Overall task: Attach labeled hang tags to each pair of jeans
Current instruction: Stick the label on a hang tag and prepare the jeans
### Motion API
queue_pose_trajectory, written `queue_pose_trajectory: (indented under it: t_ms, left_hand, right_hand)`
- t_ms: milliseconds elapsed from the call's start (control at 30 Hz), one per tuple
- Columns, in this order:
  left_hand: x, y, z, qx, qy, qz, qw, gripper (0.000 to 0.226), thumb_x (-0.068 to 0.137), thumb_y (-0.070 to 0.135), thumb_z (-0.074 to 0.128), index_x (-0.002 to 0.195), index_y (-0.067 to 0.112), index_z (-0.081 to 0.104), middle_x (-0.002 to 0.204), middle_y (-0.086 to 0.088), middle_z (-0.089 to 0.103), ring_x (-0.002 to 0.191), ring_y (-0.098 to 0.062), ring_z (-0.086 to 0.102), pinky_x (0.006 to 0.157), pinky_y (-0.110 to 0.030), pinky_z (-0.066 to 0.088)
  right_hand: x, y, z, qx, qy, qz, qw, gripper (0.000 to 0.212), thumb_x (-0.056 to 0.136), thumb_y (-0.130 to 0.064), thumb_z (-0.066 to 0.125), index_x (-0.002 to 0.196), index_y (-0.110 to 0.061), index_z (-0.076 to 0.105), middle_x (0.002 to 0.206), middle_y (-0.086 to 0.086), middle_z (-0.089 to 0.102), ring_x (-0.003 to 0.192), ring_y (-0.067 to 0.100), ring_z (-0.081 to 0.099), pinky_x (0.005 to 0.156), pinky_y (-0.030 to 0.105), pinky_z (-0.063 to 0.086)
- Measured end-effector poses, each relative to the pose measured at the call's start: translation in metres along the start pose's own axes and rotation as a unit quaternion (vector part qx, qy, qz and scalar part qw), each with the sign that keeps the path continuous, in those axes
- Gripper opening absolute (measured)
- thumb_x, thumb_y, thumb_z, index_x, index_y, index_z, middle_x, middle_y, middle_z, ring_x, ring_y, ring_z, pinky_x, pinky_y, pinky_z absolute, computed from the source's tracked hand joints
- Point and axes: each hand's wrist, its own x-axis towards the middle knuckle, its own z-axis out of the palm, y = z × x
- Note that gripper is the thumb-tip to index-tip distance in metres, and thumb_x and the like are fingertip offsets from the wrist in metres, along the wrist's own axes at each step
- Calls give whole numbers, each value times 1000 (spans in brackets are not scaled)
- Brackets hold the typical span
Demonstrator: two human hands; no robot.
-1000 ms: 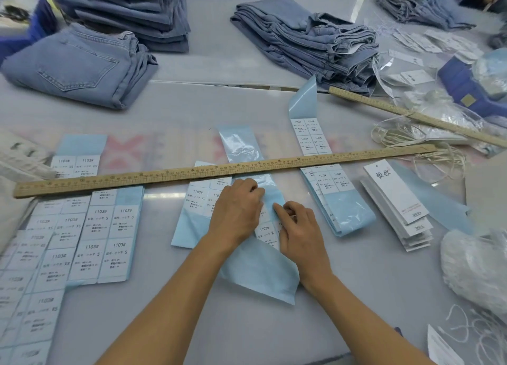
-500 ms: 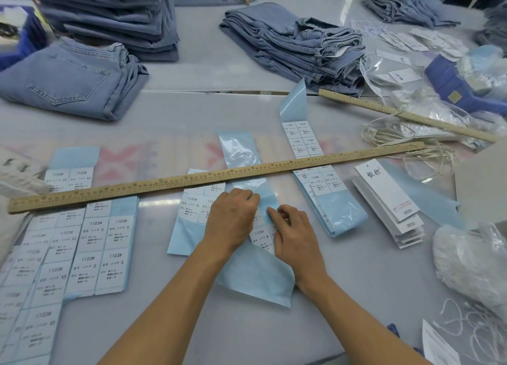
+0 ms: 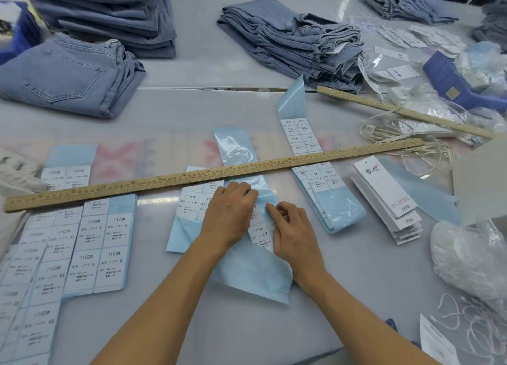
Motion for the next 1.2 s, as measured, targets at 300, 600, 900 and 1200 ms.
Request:
queue_pose_trajectory:
  t_ms: [300, 600, 900, 1200]
  left_hand:
    - [4, 4, -6, 21, -19, 15, 1000, 12, 86, 3, 65, 90, 13, 61, 90, -5, 63, 86, -29, 58, 69, -37, 45]
    - [-22, 10, -53, -38, 18, 8, 999, 13, 90, 0, 65, 92, 11, 59, 92, -6, 61, 85, -29, 54, 69, -40, 45]
    - [-92, 11, -139, -299, 152, -185, 924, 15, 93, 11, 69, 90, 23, 62, 84, 17, 66, 83, -4, 63, 68, -18, 50]
    - [-169, 54, -188, -202, 64, -101, 972, 19, 89, 10, 71, 92, 25, 60, 87, 12, 64, 79, -12, 60, 64, -38, 56]
  right_hand:
    - [1, 2, -1, -9, 0, -13, 1000, 49, 76, 2, 64, 125, -5, 67, 115, 18, 61, 94, 34, 60, 78, 47, 56]
    - [2, -1, -7, 0, -36, 13, 999, 46, 81, 0, 64, 127, -4, 65, 122, 20, 60, 100, 40, 58, 79, 50, 53]
    - [25, 12, -23, 340, -124, 241, 901, 29, 105, -18, 40, 125, -26, 58, 118, 0, 61, 98, 0, 58, 84, 14, 44]
    - [-21, -91, -169, 375, -160, 86, 909, 24, 96, -26, 67, 121, -28, 63, 103, -2, 71, 96, 9, 68, 89, 24, 54]
